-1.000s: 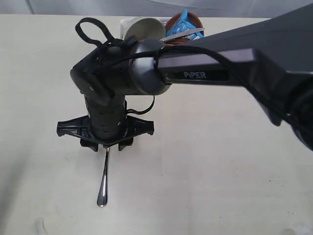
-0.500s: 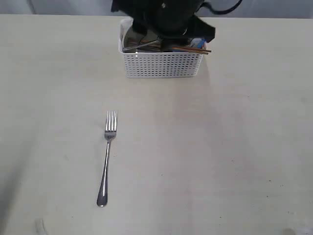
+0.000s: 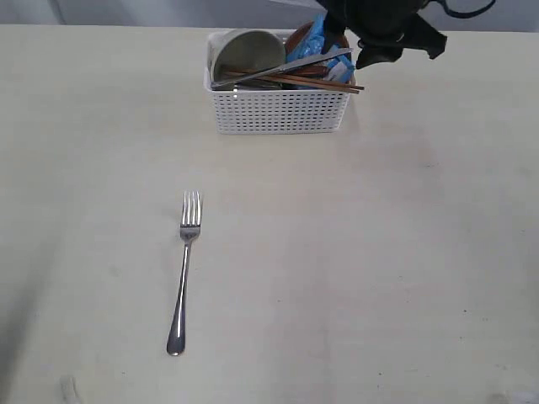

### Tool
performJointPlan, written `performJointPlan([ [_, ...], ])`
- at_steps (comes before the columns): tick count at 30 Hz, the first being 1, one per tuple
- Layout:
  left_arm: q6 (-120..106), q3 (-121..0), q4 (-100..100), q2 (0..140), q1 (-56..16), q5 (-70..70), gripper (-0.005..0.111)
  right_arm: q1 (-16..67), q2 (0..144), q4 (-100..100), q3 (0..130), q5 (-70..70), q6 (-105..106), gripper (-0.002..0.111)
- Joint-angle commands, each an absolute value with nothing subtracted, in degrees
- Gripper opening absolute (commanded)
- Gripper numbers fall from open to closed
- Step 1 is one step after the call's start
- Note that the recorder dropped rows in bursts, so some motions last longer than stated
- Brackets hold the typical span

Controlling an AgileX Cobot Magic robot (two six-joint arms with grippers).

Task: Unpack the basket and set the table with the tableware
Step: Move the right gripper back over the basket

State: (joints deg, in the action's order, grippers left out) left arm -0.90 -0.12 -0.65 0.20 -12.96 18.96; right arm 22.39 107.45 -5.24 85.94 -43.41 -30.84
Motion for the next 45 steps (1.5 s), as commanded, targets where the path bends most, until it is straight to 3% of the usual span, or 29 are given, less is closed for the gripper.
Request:
performJointPlan([
  [1,-0.64,0.00,-0.32,0.00,-13.27,18.32,0.000,19.45,107.88,-6.35,85.95,-39.64,-27.67,0.049],
  [8,-0.64,0.00,-0.32,0.00,-13.27,18.32,0.000,16.80,113.06,-22.46,85.95,-34.53,-17.48,0.049],
  [16,-0.64,0.00,-0.32,0.00,-13.27,18.32,0.000,16.80,114.26,-24.04,85.95,-32.36,-13.56,0.047],
  [19,-0.64,0.00,-0.32,0.00,-13.27,18.32,0.000,16.80,114.26,-24.04,85.95,-32.36,-12.13,0.021],
  [23,-0.64,0.00,-0.32,0.00,-13.27,18.32,0.000,16.80,114.26,-24.04,85.95,-31.82,-12.00,-0.001],
  [30,-0.64,0.00,-0.32,0.00,-13.27,18.32,0.000,16.80,113.46,-24.04,85.95,-31.40,-9.19,0.000],
  [38,-0.64,0.00,-0.32,0.00,-13.27,18.32,0.000,21.11,108.49,-24.97,85.95,-31.06,22.44,0.000],
  [41,-0.64,0.00,-0.32,0.00,-13.27,18.32,0.000,24.21,108.23,-20.28,85.95,-31.20,25.71,0.015],
  [42,-0.64,0.00,-0.32,0.00,-13.27,18.32,0.000,26.38,109.02,-14.78,86.33,-31.20,24.56,0.032],
  [44,-0.64,0.00,-0.32,0.00,-13.27,18.32,0.000,29.91,111.40,-0.32,89.05,-33.23,13.46,0.048],
  [45,-0.64,0.00,-0.32,0.00,-13.27,18.32,0.000,31.20,112.25,4.61,90.12,-34.52,10.37,0.048],
])
